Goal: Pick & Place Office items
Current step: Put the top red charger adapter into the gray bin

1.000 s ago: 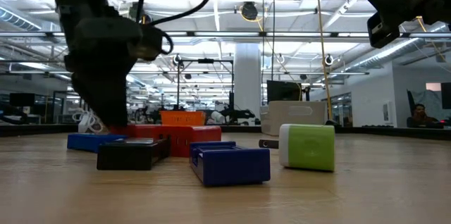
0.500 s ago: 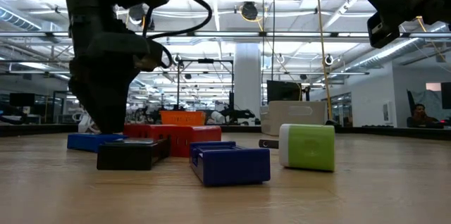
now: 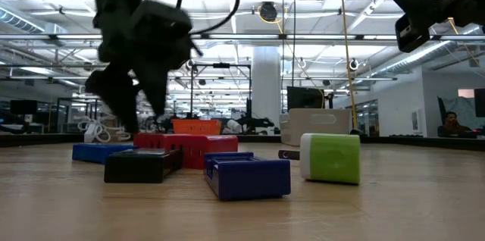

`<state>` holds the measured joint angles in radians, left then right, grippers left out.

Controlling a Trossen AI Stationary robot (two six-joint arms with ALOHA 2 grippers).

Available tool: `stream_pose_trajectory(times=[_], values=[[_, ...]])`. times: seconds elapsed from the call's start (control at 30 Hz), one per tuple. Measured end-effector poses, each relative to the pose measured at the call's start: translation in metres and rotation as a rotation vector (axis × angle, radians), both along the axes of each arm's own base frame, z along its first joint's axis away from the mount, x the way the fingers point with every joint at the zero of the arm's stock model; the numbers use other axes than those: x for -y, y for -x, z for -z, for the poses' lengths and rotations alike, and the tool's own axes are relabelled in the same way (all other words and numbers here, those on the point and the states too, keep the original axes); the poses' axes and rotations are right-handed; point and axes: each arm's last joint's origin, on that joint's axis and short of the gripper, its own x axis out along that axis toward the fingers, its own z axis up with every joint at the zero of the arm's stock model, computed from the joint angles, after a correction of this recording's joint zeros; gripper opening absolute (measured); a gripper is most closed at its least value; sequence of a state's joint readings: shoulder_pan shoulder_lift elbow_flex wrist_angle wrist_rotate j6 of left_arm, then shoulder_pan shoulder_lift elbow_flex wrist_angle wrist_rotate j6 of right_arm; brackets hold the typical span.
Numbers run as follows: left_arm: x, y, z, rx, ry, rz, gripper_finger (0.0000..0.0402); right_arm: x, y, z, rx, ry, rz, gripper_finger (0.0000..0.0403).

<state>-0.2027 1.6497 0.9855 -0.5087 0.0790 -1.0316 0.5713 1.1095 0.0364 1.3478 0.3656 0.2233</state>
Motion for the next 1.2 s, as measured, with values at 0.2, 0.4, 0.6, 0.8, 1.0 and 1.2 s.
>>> stream_pose_trajectory(times=[0.2, 0.4, 0.6, 0.8, 1.0, 1.2], values=[[0.011, -0.009, -0.025, 0.055, -0.157, 0.006, 0.0297, 0.000, 0.000, 0.001, -0.006, 0.002, 0.008, 0.0187], [0.013, -0.009, -0.016, -0.008, -0.221, -0.051, 0.0284, 0.000, 0.000, 0.001, -0.006, 0.002, 0.007, 0.0187], [0.016, -0.023, 0.020, -0.113, -0.216, -0.033, 0.0281, 0.000, 0.000, 0.001, -0.006, 0.000, 0.007, 0.0187], [0.015, -0.031, 0.034, -0.178, -0.228, -0.035, 0.0280, 0.000, 0.000, 0.001, -0.006, -0.001, 0.007, 0.0187], [0.014, -0.033, 0.037, -0.171, -0.270, 0.001, 0.0280, 0.000, 0.000, 0.001, -0.012, 0.005, 0.007, 0.0187], [0.016, -0.034, 0.038, -0.146, -0.320, 0.125, 0.0280, 0.000, 0.000, 0.001, -0.012, 0.006, 0.006, 0.0187]])
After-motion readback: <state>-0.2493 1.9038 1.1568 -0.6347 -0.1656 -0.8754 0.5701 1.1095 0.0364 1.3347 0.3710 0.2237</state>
